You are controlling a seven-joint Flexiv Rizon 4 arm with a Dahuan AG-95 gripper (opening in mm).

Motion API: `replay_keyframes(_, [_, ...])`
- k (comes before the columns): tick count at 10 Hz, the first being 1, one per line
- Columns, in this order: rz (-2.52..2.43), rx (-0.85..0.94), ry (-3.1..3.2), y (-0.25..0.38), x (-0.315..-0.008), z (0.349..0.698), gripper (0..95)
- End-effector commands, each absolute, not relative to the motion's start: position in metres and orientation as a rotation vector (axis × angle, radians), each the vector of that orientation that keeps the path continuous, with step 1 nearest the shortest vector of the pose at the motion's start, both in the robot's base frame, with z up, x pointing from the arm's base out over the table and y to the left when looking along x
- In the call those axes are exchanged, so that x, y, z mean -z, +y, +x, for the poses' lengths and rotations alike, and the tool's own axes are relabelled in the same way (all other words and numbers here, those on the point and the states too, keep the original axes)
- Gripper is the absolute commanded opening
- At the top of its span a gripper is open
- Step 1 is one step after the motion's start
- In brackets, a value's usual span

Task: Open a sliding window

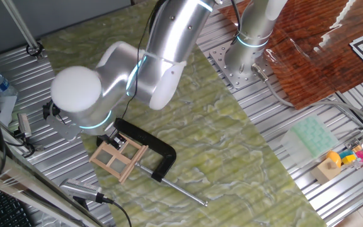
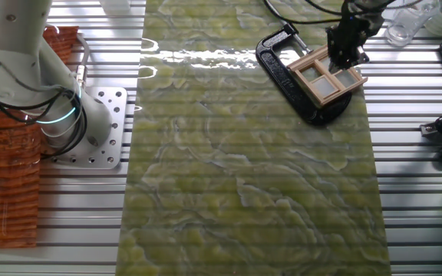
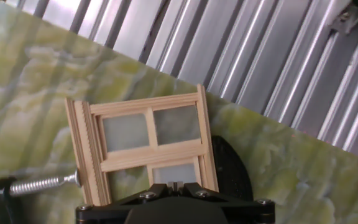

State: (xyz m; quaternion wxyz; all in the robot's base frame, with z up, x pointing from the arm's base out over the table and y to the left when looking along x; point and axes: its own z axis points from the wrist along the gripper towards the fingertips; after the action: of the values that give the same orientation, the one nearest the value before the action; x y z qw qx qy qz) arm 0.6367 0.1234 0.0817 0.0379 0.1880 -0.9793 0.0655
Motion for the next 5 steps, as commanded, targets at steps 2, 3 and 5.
replay_keyframes(2, [0.56,-0.028,-3.152,0.1209,-0.0743,0.6426,0.0])
replay_keyframes(3, [0.568,0.0,-3.184,0.1204,-0.072,0.6439,0.0])
replay_keyframes(5, [0.615,0.004,-3.188,0.1211,-0.0706,0.6444,0.0])
